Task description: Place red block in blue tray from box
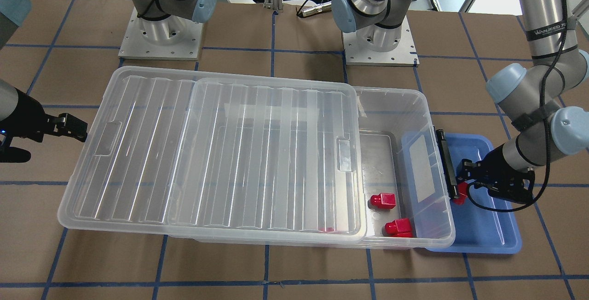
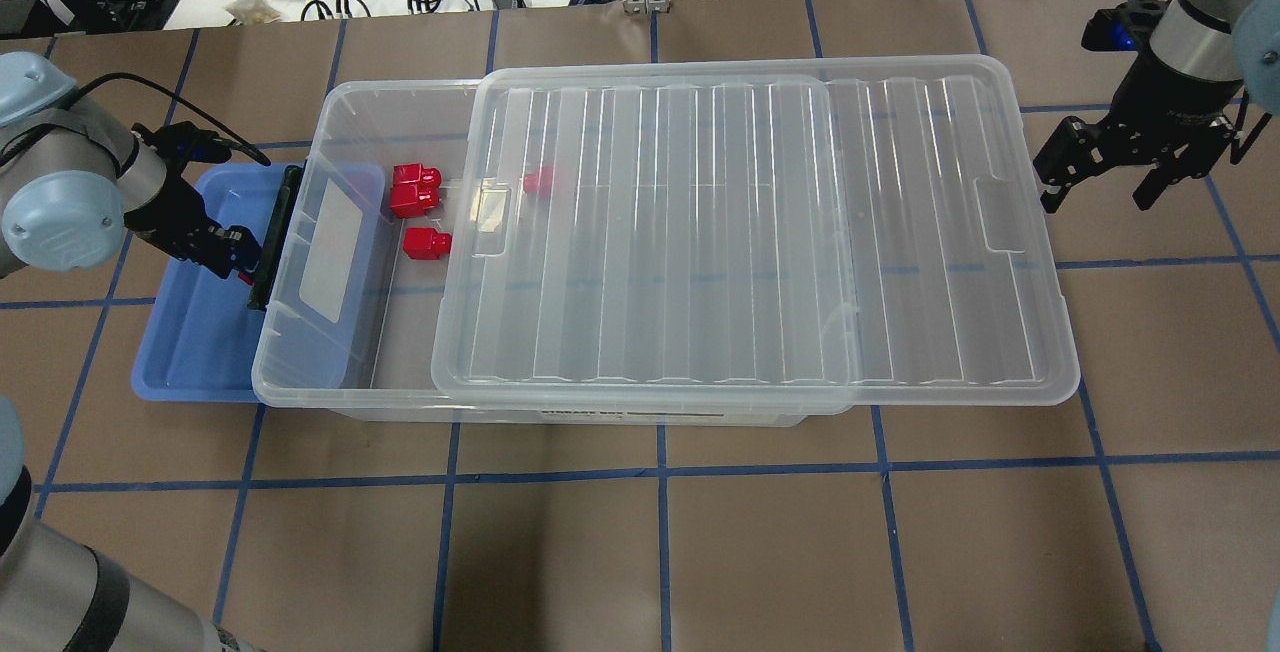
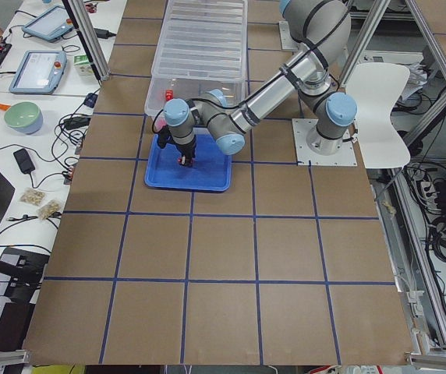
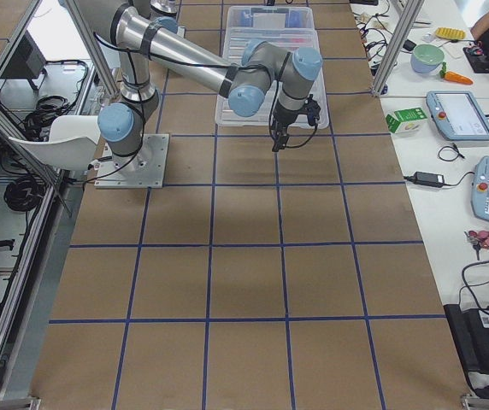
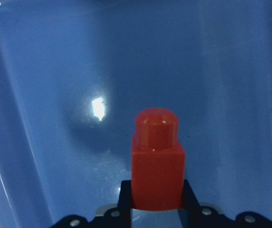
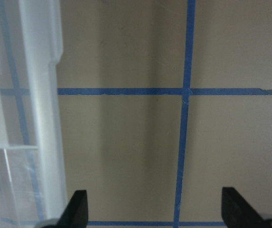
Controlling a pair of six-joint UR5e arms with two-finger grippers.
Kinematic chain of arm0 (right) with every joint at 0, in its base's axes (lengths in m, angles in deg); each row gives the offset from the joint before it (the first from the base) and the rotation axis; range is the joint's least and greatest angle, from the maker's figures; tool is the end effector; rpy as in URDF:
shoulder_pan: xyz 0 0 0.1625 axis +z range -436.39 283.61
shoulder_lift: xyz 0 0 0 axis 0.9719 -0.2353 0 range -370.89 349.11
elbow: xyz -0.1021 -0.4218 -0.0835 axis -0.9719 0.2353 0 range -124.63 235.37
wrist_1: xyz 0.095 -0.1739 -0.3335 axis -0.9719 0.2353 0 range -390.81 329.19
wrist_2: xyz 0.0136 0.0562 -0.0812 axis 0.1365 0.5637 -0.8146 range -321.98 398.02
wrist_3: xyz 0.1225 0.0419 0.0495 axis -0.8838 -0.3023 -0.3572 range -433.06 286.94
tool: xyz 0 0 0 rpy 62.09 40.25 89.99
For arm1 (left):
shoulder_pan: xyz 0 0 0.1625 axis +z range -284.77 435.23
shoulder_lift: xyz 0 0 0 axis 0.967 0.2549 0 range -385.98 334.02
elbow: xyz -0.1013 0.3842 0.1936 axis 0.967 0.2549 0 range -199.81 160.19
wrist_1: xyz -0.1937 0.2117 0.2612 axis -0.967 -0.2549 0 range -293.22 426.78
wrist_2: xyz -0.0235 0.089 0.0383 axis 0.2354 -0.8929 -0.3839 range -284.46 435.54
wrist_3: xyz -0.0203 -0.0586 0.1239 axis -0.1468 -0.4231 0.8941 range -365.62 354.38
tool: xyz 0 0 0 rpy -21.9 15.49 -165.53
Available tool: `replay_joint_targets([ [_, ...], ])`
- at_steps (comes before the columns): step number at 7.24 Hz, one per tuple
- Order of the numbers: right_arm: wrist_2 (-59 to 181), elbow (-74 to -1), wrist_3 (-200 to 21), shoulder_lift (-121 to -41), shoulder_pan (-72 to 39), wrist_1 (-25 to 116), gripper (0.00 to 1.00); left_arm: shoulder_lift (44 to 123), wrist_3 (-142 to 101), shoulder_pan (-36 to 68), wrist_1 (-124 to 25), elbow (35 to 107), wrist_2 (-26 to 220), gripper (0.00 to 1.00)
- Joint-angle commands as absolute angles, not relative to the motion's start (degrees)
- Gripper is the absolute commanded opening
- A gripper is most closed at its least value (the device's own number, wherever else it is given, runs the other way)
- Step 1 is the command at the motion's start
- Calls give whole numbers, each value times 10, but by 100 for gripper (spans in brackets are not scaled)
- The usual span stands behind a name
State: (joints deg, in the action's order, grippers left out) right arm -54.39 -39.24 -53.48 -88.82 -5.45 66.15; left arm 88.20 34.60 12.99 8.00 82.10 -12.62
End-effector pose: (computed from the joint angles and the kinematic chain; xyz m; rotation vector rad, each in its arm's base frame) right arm -0.0481 -0.5296 0.3368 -0.0197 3.1132 0.2715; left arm 0.1403 -0.5625 0.2046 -0.3307 -3.0485 -0.0806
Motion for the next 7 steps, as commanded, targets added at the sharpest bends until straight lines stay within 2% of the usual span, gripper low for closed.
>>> replay_joint_targets([
  [1,-542,-393,-547,-887,-23,687,100,861,340,121,82,814,-126,100],
  [2,-541,-393,-558,-886,-18,689,100,829,338,117,74,804,-128,100],
  [5,-541,-392,-598,-879,24,702,100,719,330,92,-73,754,-114,100],
  [7,-540,-392,-626,-875,48,706,100,663,209,-6,-129,730,-116,100],
])
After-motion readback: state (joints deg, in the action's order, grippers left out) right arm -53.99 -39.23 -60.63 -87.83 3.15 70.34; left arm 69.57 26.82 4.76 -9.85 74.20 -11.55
